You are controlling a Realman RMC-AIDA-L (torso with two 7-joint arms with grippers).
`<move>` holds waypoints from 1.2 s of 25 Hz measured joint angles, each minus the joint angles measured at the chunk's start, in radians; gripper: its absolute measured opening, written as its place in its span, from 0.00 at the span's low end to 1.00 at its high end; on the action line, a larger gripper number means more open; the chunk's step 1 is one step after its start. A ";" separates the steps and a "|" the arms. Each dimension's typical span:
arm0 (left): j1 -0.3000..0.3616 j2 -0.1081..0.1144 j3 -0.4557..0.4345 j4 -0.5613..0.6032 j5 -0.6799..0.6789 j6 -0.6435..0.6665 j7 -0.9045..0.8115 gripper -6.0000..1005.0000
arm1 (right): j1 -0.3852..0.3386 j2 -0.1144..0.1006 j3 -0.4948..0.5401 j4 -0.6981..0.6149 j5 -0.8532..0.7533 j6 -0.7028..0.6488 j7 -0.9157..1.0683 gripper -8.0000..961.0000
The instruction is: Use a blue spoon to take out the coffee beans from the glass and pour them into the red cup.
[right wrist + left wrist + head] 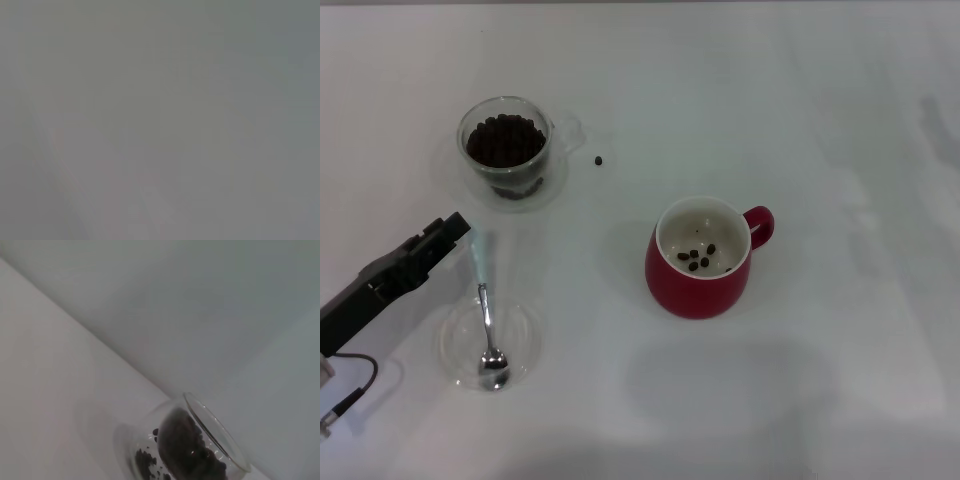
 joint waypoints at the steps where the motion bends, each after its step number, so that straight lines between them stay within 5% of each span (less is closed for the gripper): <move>1: 0.000 0.000 -0.002 0.000 -0.001 0.000 0.008 0.34 | -0.003 0.000 0.000 0.000 0.000 -0.005 0.003 0.87; 8: 0.018 0.008 -0.010 -0.014 -0.110 -0.004 0.088 0.47 | -0.006 0.000 0.000 0.001 -0.002 -0.016 0.013 0.87; 11: 0.027 0.008 -0.010 -0.030 -0.215 -0.022 0.171 0.61 | -0.007 0.000 -0.001 0.000 -0.002 -0.017 0.013 0.87; 19: 0.080 -0.033 -0.009 0.023 -0.646 -0.063 0.717 0.89 | -0.003 0.001 -0.008 -0.004 -0.005 -0.017 0.004 0.87; 30: 0.076 -0.028 -0.003 0.081 -0.653 -0.124 0.837 0.89 | -0.003 0.003 -0.008 -0.005 -0.006 -0.017 0.001 0.87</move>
